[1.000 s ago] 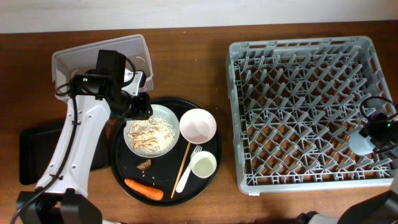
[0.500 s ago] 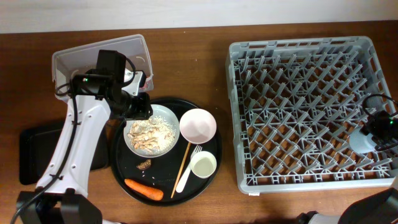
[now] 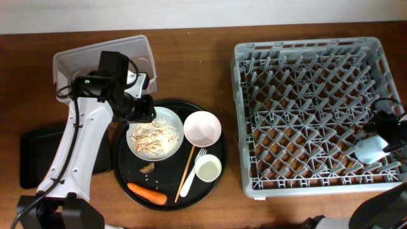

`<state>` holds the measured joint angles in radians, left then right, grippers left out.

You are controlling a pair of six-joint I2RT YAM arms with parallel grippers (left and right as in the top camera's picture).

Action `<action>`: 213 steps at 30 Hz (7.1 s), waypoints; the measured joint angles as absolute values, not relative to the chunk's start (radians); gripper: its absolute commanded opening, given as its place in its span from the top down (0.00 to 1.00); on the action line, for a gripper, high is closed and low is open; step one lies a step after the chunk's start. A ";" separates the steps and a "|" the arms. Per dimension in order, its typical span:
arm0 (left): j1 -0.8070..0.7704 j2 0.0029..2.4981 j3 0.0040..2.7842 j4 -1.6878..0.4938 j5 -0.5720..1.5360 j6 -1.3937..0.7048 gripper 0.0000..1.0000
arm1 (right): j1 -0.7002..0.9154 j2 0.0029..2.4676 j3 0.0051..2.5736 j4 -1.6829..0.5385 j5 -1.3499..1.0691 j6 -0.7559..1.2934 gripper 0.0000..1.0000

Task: Sort waste into correct bins and load items into the dishwasher rack
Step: 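Grasp the white cup with the left gripper and pass it to the right gripper, then place the white cup upside down in the rack with the right gripper, then lift the pink bowl with the left gripper and hand it to the right gripper, then set the pink bowl in the rack's back area with the right gripper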

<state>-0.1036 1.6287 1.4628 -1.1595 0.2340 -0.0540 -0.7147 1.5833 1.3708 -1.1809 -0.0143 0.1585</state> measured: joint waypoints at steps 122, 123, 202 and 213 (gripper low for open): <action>-0.303 1.629 1.318 -0.926 0.287 -0.144 0.52 | 0.035 1.493 1.620 -1.459 -0.327 -0.064 0.01; -0.319 1.648 1.318 -0.908 0.287 -0.147 0.53 | 0.037 1.493 1.620 -1.459 -0.327 -0.064 0.01; -0.108 1.576 1.498 -1.119 0.272 -0.177 0.65 | 0.026 2.121 1.673 -0.984 1.005 0.173 0.01; -0.108 1.576 1.498 -1.166 0.271 -0.177 0.48 | 0.089 1.608 1.669 -1.267 0.434 0.322 0.01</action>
